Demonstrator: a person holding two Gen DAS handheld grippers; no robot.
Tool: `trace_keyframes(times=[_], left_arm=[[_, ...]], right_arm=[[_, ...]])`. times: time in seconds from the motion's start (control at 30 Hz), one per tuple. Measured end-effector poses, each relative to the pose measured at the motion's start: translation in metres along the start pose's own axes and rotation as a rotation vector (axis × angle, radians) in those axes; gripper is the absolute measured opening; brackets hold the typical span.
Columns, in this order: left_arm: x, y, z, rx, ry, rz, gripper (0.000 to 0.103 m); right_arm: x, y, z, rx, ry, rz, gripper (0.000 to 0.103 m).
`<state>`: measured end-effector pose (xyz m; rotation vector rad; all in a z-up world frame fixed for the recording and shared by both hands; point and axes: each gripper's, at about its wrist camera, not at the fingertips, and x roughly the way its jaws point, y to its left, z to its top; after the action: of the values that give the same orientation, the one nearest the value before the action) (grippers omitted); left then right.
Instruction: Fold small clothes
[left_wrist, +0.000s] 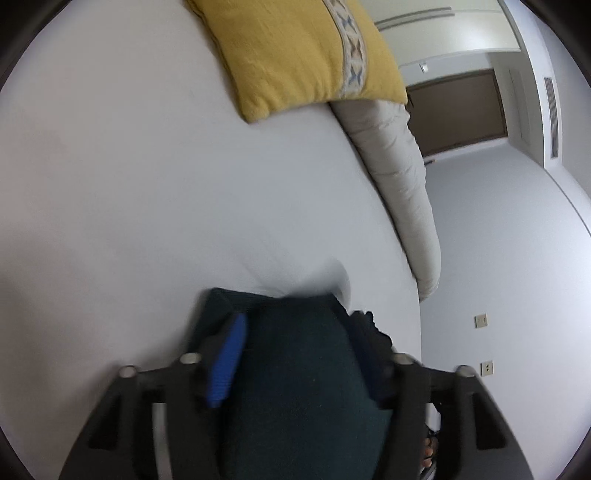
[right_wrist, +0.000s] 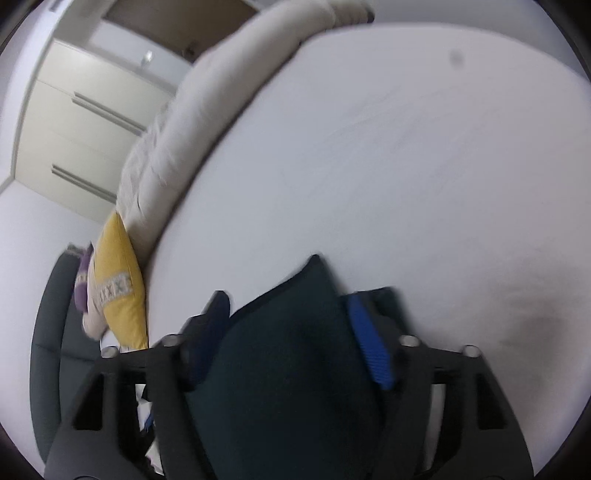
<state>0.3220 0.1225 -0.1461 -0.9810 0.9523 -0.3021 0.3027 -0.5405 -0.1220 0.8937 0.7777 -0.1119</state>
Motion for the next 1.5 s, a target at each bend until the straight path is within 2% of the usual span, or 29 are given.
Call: trace_keyframes(times=[0.1,0.3,0.5,0.6,0.83,0.9,0.97,1.13,1.23,1.3,1.33,1.4,1.43,1.47,1.5], left_arm=[[-0.016,0.004,-0.003,0.003,-0.009,-0.015,0.063],[-0.049,-0.009,-0.039,0.158,-0.023,0.026,0.063],[-0.064,-0.008,-0.089,0.312,-0.019,0.119,0.061],[-0.067,-0.007,-0.107,0.390,-0.028,0.176,0.057],[-0.071,-0.007,-0.121,0.472,-0.053,0.252,0.039],[-0.070,-0.006,-0.124,0.488,-0.054,0.268,0.031],[-0.070,-0.003,-0.126,0.491,-0.053,0.278,0.021],[-0.074,-0.003,-0.130,0.502,-0.060,0.283,0.015],[-0.075,-0.004,-0.132,0.495,-0.062,0.283,0.015],[-0.077,-0.007,-0.134,0.505,-0.067,0.289,0.014],[-0.077,-0.009,-0.136,0.515,-0.069,0.298,0.014],[-0.078,-0.010,-0.138,0.522,-0.071,0.305,0.011],[-0.079,-0.010,-0.138,0.521,-0.071,0.309,0.006],[-0.080,-0.010,-0.139,0.519,-0.068,0.307,0.007],[-0.080,-0.009,-0.139,0.517,-0.067,0.306,0.007]], right_arm=[[-0.016,-0.005,-0.007,-0.041,-0.010,0.005,0.068],[-0.068,0.008,-0.048,-0.238,-0.071,-0.043,0.068],[-0.097,0.016,-0.108,-0.450,-0.041,-0.145,0.068],[-0.111,0.015,-0.132,-0.506,-0.051,-0.143,0.068],[-0.116,-0.009,-0.153,-0.487,0.008,-0.185,0.067],[-0.118,-0.012,-0.156,-0.482,0.006,-0.193,0.062],[-0.119,-0.016,-0.155,-0.467,0.000,-0.215,0.061],[-0.124,-0.020,-0.153,-0.449,-0.006,-0.225,0.061],[-0.121,-0.018,-0.155,-0.483,0.010,-0.247,0.055],[-0.116,-0.019,-0.157,-0.493,0.042,-0.244,0.037],[-0.114,-0.019,-0.158,-0.498,0.051,-0.246,0.034],[-0.113,-0.018,-0.159,-0.519,0.048,-0.254,0.020],[-0.113,-0.018,-0.160,-0.524,0.045,-0.260,0.017],[-0.114,-0.019,-0.160,-0.526,0.043,-0.264,0.008],[-0.114,-0.019,-0.159,-0.524,0.042,-0.265,0.005]])
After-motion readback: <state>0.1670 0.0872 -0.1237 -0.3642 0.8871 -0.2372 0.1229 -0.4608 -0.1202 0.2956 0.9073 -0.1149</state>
